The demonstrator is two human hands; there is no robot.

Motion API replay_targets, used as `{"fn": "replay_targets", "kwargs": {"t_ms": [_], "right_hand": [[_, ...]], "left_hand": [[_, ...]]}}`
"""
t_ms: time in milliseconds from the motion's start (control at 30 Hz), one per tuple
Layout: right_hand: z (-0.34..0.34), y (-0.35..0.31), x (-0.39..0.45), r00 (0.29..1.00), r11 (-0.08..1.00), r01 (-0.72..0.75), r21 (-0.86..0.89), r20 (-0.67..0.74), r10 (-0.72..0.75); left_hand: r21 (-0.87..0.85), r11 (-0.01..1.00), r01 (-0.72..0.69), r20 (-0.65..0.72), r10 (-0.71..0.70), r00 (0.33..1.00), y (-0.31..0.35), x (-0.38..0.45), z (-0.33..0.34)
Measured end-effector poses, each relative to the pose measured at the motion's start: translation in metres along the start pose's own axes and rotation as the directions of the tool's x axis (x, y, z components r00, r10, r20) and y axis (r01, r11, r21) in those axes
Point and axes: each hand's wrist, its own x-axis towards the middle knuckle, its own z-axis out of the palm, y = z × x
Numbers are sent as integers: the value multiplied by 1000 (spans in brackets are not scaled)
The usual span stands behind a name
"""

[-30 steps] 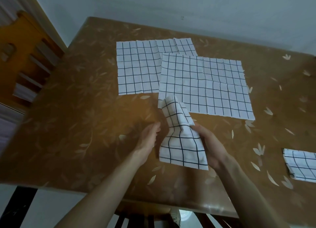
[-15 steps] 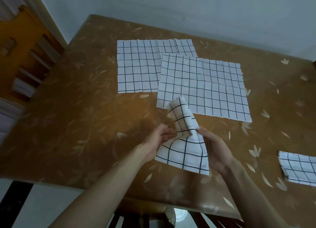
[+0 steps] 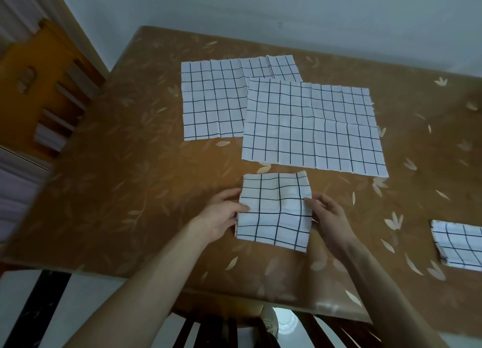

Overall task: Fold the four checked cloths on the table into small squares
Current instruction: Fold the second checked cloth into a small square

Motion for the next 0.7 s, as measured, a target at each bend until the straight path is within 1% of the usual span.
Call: {"fn": "replay_targets", "kwargs": {"t_ms": [67, 100, 133, 200, 300, 367, 467, 500, 600, 633, 700], "right_hand": [[3, 3, -1, 1000, 1000, 15, -22, 4, -15], [4, 6, 0, 1000, 999, 23, -43, 3, -23], [4, 7, 0, 999, 997, 33, -74, -4, -33], [7, 7, 1, 997, 987, 68, -144, -31, -74], [10, -3, 0, 981, 969, 188, -163, -17, -194], [10, -12, 4, 965, 932, 257, -257, 20, -261], [10, -31, 8, 929, 813, 354, -463, 69, -365], [10, -37, 8, 902, 762, 402, -508, 80, -424], [9, -50, 6, 773, 555, 561, -615, 148, -617], [8, -49, 5, 744, 505, 580, -639, 165, -647], [7, -41, 3, 722, 451, 584, -675, 178, -669]], "left_hand": [[1, 1000, -28, -52, 28, 998, 0, -3, -4], [47, 997, -64, -92, 69, 993, 0, -4, -6], [127, 985, -118, -130, 134, 982, 1, -5, -7], [303, 930, -210, -176, 271, 947, 1, -7, -9], [429, 845, -321, -163, 421, 892, 7, -12, -9], [502, 776, -381, -124, 501, 857, 16, -13, -9], [582, 666, -468, -56, 607, 793, 34, -11, -8], [604, 633, -484, -52, 638, 768, 40, -11, -7], [644, 564, -517, -87, 725, 683, 51, -13, -3], [649, 545, -530, -100, 753, 651, 51, -15, -1], [669, 501, -548, -111, 798, 593, 44, -18, 1]]}}
